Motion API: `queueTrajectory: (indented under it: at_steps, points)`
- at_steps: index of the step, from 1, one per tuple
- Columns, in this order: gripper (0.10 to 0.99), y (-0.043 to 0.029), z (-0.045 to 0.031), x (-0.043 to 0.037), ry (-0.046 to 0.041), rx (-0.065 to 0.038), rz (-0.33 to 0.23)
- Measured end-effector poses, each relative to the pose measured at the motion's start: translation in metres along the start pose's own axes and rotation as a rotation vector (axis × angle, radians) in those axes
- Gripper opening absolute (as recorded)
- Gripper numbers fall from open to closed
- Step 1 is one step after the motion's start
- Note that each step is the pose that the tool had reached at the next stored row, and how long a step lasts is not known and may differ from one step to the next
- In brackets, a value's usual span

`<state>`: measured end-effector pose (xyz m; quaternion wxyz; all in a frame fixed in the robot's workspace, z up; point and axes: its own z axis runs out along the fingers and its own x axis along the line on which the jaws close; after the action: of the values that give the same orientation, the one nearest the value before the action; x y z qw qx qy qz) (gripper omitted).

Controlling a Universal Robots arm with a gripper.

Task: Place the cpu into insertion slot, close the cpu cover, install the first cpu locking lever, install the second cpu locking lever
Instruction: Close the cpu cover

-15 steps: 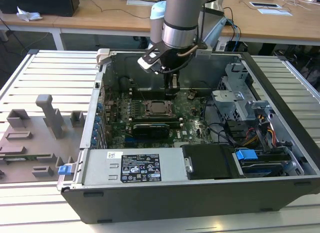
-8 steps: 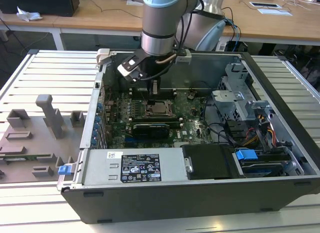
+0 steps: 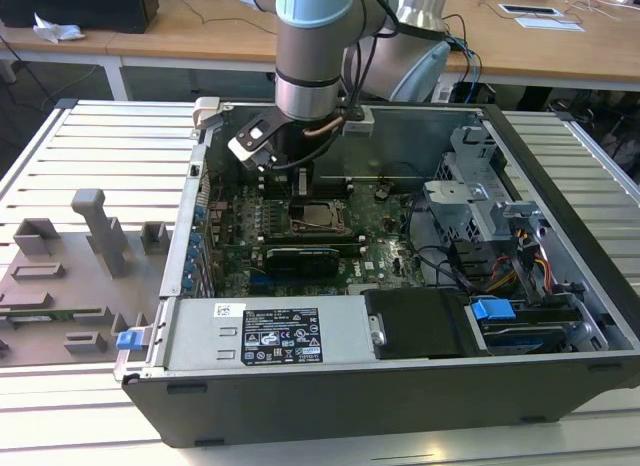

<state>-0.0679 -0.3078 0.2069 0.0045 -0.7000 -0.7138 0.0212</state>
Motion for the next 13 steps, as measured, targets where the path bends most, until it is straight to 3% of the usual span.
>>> queueTrajectory:
  at_steps: [6, 13]
  points:
    - [0.106, 0.0017, 0.0014, 0.0, 0.0, 0.0, -0.001]
    - [0.106, 0.0153, 0.0007, -0.0003, 0.0006, 0.0, -0.003]
